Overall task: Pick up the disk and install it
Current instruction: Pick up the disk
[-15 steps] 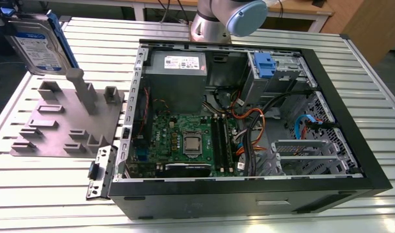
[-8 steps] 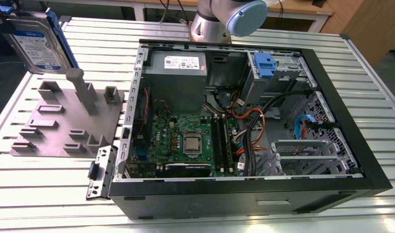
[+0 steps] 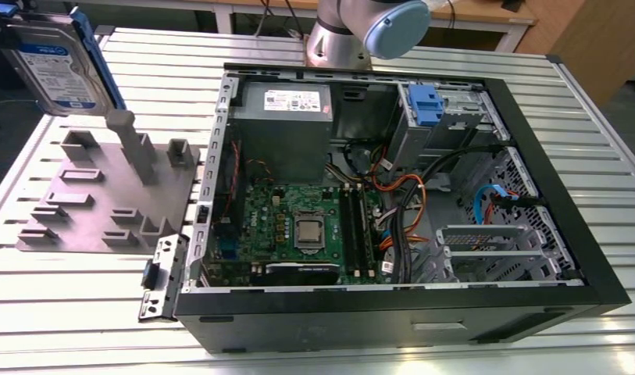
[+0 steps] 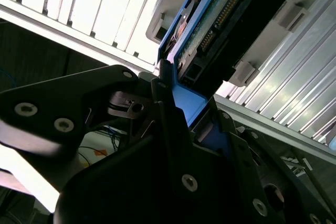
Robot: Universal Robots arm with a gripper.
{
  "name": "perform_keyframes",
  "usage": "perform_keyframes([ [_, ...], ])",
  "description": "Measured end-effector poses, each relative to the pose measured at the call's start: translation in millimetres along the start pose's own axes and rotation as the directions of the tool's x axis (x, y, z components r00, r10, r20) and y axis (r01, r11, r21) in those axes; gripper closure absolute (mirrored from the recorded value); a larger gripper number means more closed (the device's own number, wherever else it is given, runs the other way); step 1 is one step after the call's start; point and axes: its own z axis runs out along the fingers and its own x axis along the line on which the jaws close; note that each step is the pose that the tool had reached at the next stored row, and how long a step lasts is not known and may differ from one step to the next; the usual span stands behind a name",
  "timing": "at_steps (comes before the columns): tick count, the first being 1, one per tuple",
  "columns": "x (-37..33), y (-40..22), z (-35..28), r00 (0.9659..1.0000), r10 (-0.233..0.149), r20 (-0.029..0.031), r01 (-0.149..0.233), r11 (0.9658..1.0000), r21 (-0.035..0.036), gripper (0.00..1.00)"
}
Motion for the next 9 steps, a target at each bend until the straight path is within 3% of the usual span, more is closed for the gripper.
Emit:
perform_keyframes([
  [9, 0.0, 0.1, -4.6, 1.0, 0.0, 0.0, 0.0, 1.0, 0.0, 0.64],
])
